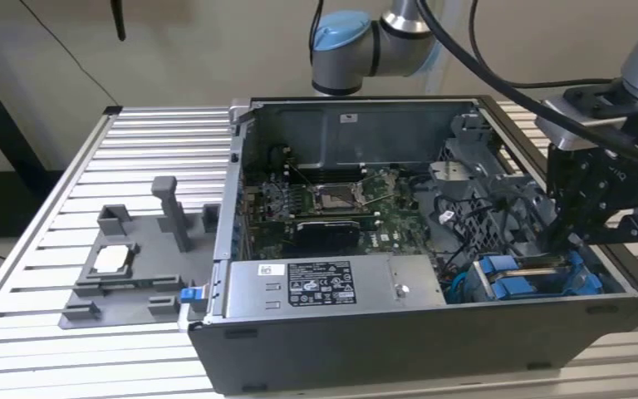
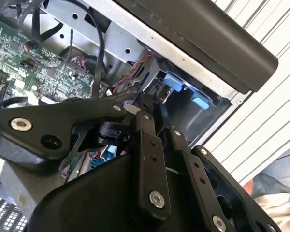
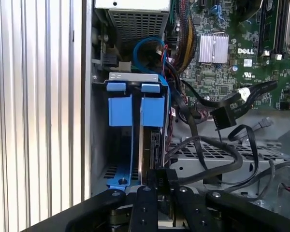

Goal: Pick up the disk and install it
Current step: 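Pick up the disk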

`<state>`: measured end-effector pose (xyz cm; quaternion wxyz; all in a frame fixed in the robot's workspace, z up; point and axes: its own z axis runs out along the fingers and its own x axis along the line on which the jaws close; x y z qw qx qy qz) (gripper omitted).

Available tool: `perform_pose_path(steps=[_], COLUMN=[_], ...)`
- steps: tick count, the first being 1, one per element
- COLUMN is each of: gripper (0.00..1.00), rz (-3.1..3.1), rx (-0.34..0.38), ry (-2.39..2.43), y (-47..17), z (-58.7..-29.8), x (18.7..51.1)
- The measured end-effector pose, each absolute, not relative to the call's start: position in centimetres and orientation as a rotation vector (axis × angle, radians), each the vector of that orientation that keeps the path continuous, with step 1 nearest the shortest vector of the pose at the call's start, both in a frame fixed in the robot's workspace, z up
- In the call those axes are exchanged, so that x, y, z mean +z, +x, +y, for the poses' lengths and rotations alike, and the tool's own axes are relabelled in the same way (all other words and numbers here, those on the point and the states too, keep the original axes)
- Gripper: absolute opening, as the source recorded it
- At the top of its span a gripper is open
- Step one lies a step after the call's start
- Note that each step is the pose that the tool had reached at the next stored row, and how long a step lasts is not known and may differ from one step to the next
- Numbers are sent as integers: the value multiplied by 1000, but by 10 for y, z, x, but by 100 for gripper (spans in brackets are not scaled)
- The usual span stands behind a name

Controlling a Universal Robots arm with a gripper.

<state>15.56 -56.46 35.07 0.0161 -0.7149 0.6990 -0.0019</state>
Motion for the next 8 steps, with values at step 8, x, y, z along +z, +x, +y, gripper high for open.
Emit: perform_pose_path(steps=[8], gripper=[19], rz=[2182], rx=[1], ry=[-2222], y=[157], z=[-565], x=[345])
